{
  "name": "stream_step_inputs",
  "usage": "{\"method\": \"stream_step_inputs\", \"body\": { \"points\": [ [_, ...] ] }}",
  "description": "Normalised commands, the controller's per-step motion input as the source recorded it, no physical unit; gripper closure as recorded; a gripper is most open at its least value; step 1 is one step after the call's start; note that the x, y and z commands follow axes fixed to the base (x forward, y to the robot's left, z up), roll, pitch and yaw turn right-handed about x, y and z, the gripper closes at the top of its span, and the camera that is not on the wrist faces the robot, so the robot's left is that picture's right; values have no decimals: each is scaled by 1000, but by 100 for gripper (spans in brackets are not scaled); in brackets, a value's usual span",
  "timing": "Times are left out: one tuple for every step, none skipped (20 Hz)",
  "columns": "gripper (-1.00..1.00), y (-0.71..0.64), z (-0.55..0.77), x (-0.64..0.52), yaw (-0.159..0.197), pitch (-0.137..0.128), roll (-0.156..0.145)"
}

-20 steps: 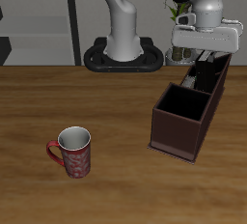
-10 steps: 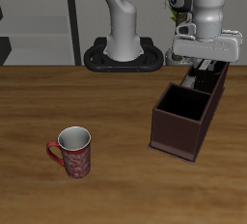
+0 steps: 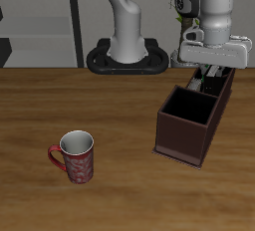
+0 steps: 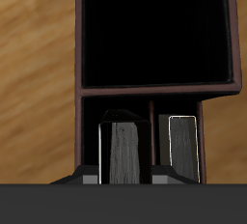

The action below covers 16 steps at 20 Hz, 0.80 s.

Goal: Place the yellow book into the left desk caddy's front compartment and place the green book into the left desk caddy's left compartment and place the black book into the left desk caddy's back compartment

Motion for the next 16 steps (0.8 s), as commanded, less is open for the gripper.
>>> {"method": "stream_step_inputs", "body": {
  "points": [
    [100, 34, -65, 132, 7, 10, 8],
    [100, -4, -149, 48, -31, 48, 9],
    [100, -27, -85, 10, -21, 26, -31],
    [100, -7, -61, 44, -4, 38, 3],
    [100, -111, -76, 19, -80, 62, -24],
    [100, 27, 18, 82, 0, 0, 0],
    [-100, -42, -27, -105, -7, 74, 5],
    [-100, 34, -46, 21, 0, -10, -3],
    [-100, -9, -13, -60, -11, 14, 3],
    [-100, 21, -16, -35, -17, 19, 11],
    [-100, -4, 44, -18, 14, -9, -7],
    [-100, -11, 63, 14, 6, -6, 5],
    [-100, -54, 99, -30, -27, -2, 3],
    [-100, -92, 123, -110, -5, -27, -41],
    [-100, 55, 110, -98, 55, -45, 35],
    [-100, -22, 50, -30, -12, 8, 13]
  ]
}}
